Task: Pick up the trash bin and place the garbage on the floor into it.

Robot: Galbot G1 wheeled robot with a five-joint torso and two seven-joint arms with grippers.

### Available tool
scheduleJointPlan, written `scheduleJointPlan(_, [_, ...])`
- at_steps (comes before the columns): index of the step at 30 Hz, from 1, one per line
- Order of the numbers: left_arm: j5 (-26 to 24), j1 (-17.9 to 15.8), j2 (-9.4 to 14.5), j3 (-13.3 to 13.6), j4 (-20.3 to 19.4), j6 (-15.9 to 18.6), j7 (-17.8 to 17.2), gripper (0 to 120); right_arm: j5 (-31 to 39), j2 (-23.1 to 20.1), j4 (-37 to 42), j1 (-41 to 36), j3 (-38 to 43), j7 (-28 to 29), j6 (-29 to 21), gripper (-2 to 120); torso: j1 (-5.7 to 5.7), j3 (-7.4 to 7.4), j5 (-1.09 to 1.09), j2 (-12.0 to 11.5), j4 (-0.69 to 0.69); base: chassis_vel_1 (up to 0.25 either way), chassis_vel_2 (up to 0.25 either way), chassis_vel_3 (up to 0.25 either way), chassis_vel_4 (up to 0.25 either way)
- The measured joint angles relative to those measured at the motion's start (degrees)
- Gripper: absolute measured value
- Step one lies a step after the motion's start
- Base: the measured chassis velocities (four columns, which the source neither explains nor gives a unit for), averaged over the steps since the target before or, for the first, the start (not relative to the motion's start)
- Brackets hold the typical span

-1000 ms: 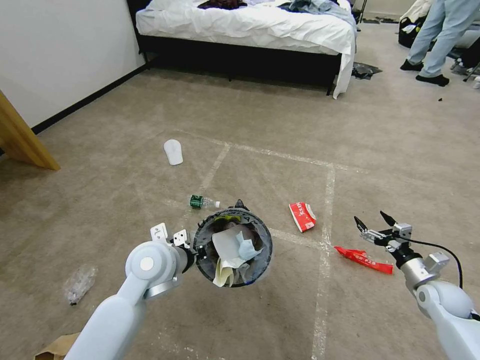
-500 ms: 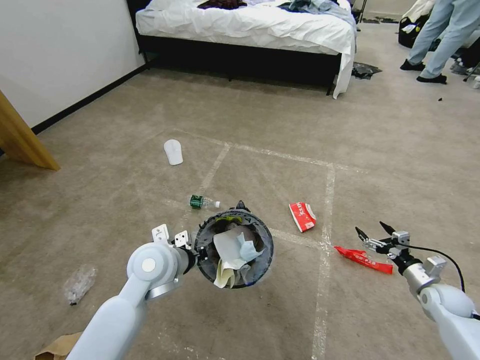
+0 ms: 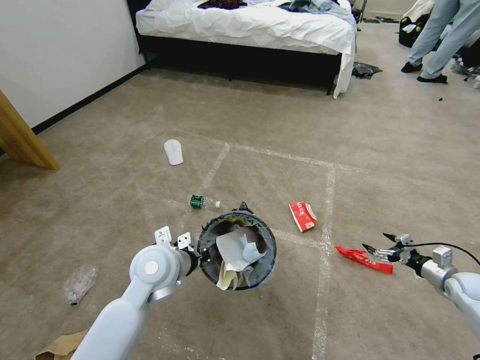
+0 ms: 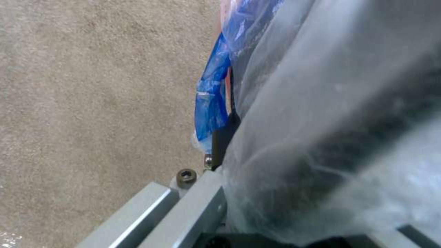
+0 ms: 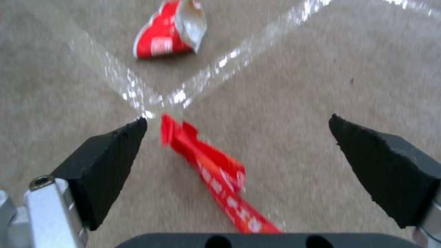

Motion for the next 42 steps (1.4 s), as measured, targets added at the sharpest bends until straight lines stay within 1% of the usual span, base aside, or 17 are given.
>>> scheduleJointPlan(3, [-0.02,-0.17,0.04,0.19,0.13,0.00,0.32,0,-1.32,-0.05,-1.45,0.80,-0.32,-1.24,-1.39,100,0.00,0.00,0.00,0.00,0.00,0.000,0.000,0.000,0.000])
scheduleJointPlan(5, [0.03,-0.38,-0.03,0.27,0.49,0.00,0.64,0,-3.91,0.45,-3.98,2.45,-0.88,-3.40,-2.58,100,0.00,0.00,-0.01,0.00,0.00,0.000,0.000,0.000,0.000])
scheduleJointPlan(8, [0.12,-0.45,-0.31,0.42,0.66,0.00,0.80,0,-5.30,1.63,-5.88,3.85,-1.29,-4.17,-2.61,100,0.00,0.00,0.01,0.00,0.01,0.000,0.000,0.000,0.000])
scheduleJointPlan(12, [0.26,-0.67,-0.78,0.86,0.97,0.00,0.90,0,-6.41,2.72,-7.66,5.10,-1.73,-4.38,-2.61,100,0.00,0.00,-0.01,0.00,0.03,0.000,0.000,0.000,0.000])
scheduleJointPlan(16, [0.51,-0.84,-1.36,1.19,1.35,0.00,1.13,0,-9.88,4.20,-10.25,7.07,-2.15,-4.49,-2.35,100,0.00,0.00,-0.01,0.00,0.00,0.000,0.000,0.000,0.000])
scheduleJointPlan(18, [0.67,-0.84,-1.56,1.36,1.51,0.00,1.41,0,-11.26,4.79,-11.39,7.80,-2.25,-4.47,-1.88,100,0.00,0.00,-0.01,0.00,0.02,0.000,0.000,0.000,0.000])
scheduleJointPlan(21, [1.03,-0.88,-1.75,1.65,1.80,0.00,1.93,0,-13.20,5.83,-13.51,8.69,-2.25,-4.13,-0.79,100,0.00,0.00,-0.01,0.00,0.00,0.000,0.000,0.000,0.000])
scheduleJointPlan(22, [1.18,-0.81,-1.80,1.71,1.80,0.00,2.11,0,-14.80,6.74,-15.18,9.87,-2.25,-3.64,-0.22,100,0.00,0.00,0.00,0.00,-0.01,0.000,0.000,0.000,0.000])
scheduleJointPlan(23, [1.19,-0.68,-1.83,1.73,1.77,0.00,2.19,0,-16.30,7.63,-16.61,11.09,-2.23,-3.08,0.02,100,0.00,0.00,0.00,0.00,0.00,0.000,0.000,0.000,0.000])
scheduleJointPlan(26, [1.20,-0.74,-1.86,1.72,1.71,0.00,2.22,0,-18.20,8.53,-17.90,12.40,-2.20,-2.28,0.10,100,0.00,0.00,-0.01,0.00,0.02,0.000,0.000,0.000,0.000])
scheduleJointPlan(28, [1.20,-0.78,-1.89,1.69,1.70,0.00,2.25,0,-19.36,9.06,-18.54,13.08,-2.23,-1.78,0.08,100,0.00,0.00,-0.01,0.00,0.03,0.000,0.000,0.000,0.000])
scheduleJointPlan(33, [1.22,-0.86,-2.06,1.63,1.71,0.00,2.49,0,-22.61,10.31,-20.05,14.64,-2.48,-0.26,-0.33,100,0.00,0.00,-0.01,0.00,0.00,0.000,0.000,0.000,0.000])
scheduleJointPlan(42, [1.60,-0.82,-2.35,1.61,1.90,0.00,3.11,0,-25.36,11.57,-21.01,15.46,-2.65,1.95,-0.55,100,0.00,0.00,-0.01,0.00,0.01,0.000,0.000,0.000,0.000])
